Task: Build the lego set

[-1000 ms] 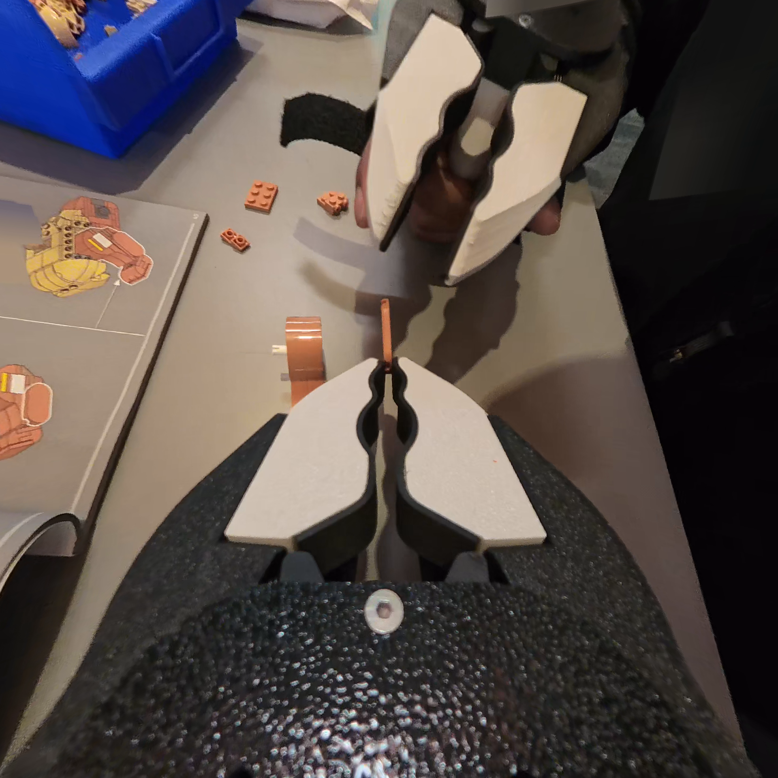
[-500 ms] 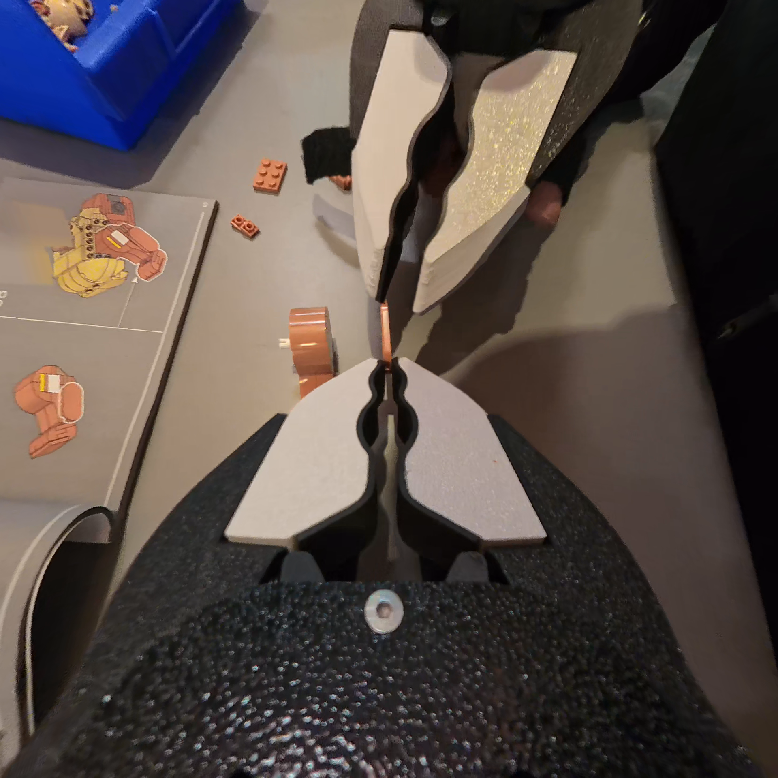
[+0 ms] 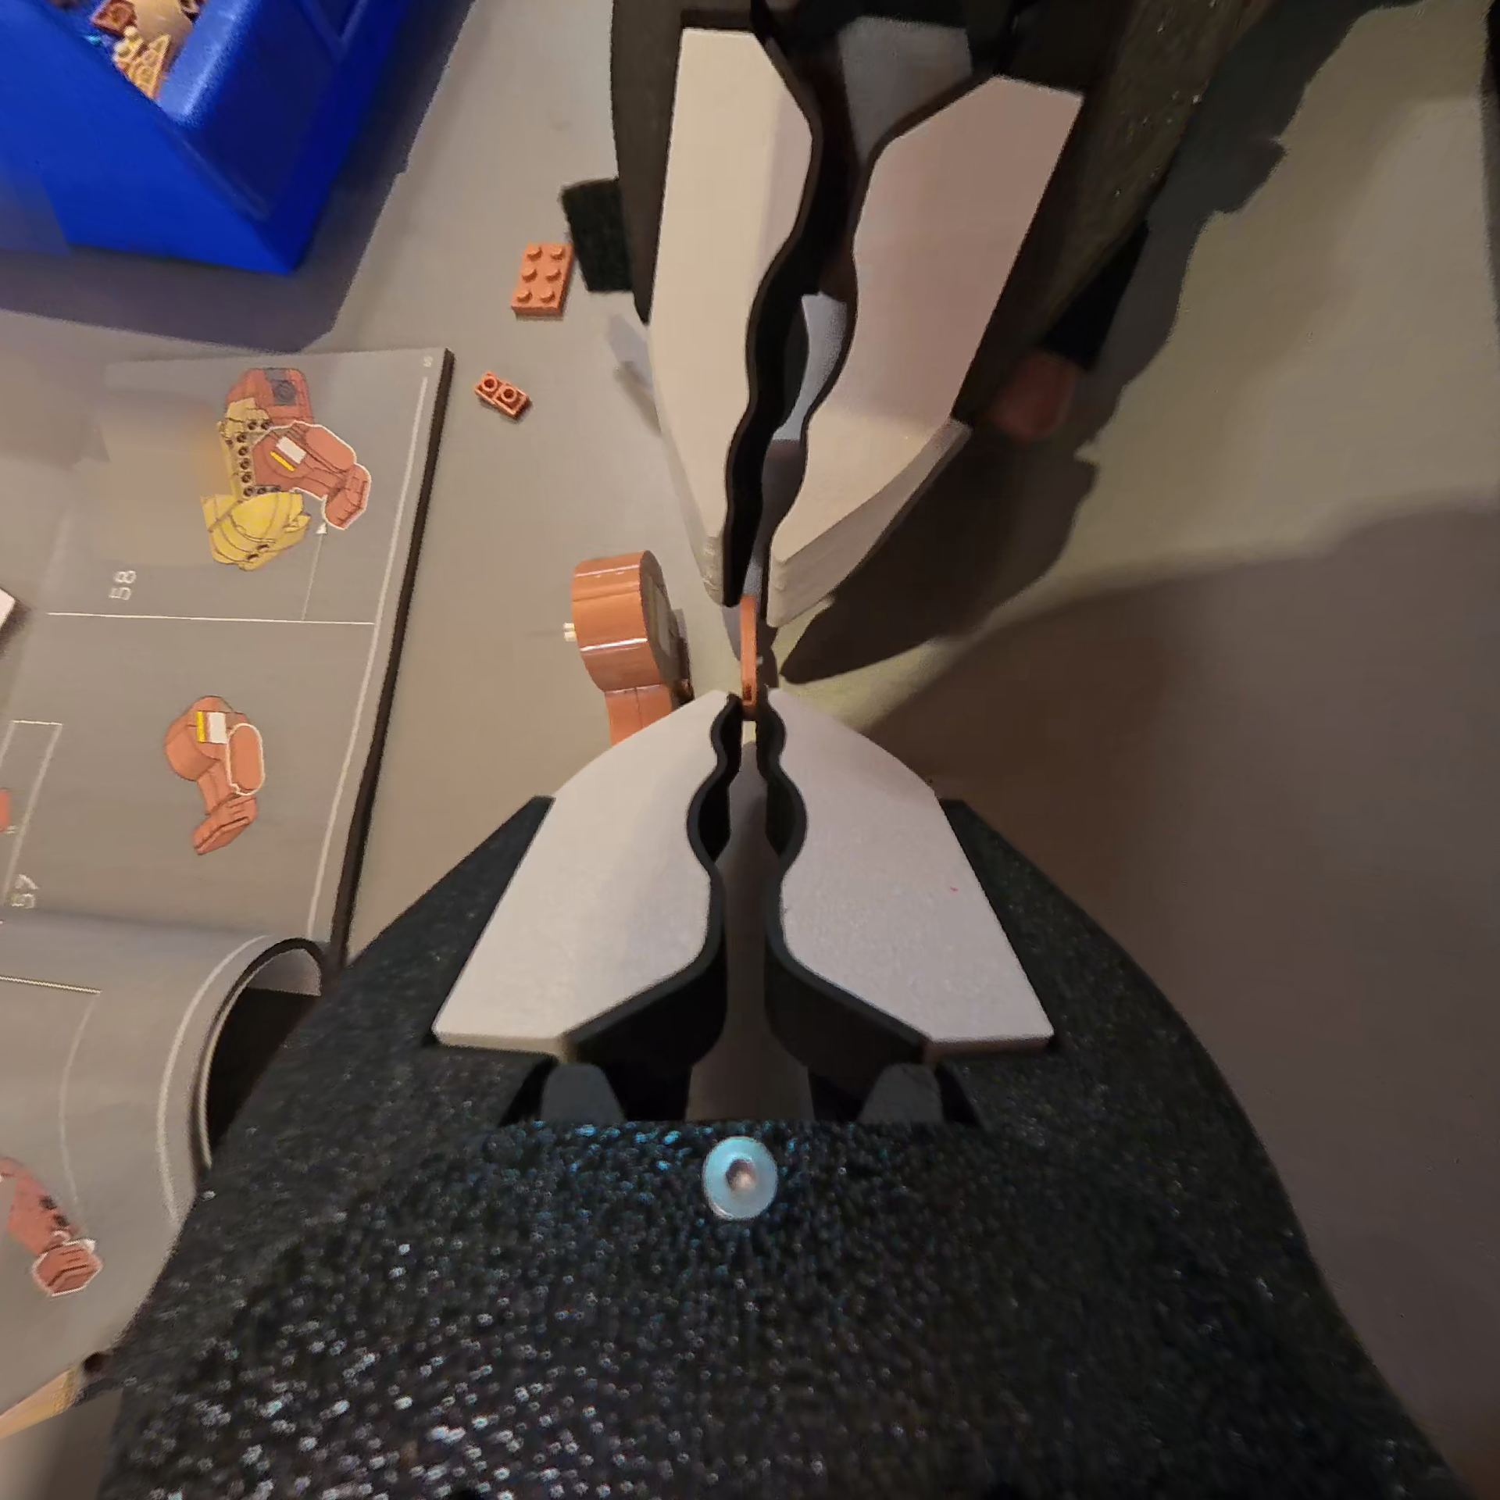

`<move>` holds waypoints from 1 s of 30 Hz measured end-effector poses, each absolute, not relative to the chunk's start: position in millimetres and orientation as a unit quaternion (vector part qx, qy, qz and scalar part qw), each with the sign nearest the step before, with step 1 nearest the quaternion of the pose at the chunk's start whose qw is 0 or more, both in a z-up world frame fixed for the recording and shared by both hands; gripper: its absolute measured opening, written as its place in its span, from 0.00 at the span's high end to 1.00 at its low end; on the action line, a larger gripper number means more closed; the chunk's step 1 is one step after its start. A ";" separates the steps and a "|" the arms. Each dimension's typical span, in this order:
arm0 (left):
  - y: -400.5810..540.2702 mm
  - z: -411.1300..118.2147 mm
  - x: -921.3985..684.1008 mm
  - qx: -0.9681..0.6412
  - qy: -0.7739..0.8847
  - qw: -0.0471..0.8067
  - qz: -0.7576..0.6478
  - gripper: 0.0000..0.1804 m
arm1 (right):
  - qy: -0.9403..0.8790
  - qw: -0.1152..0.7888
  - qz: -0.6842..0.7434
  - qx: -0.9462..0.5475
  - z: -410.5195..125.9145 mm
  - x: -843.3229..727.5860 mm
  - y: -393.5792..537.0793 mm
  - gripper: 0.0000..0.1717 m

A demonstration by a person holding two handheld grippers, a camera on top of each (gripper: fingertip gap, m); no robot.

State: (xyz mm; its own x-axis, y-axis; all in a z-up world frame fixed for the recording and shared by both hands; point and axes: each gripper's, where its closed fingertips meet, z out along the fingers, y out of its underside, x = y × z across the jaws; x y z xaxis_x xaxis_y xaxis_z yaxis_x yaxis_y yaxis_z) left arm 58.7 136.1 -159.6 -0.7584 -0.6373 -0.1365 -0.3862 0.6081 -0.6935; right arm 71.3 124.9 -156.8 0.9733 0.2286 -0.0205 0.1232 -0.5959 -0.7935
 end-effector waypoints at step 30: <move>145.0 -147.3 56.9 -0.269 0.859 0.199 -0.386 0.94 | -0.212 0.463 0.016 -0.860 -154.5 59.6 119.2 0.98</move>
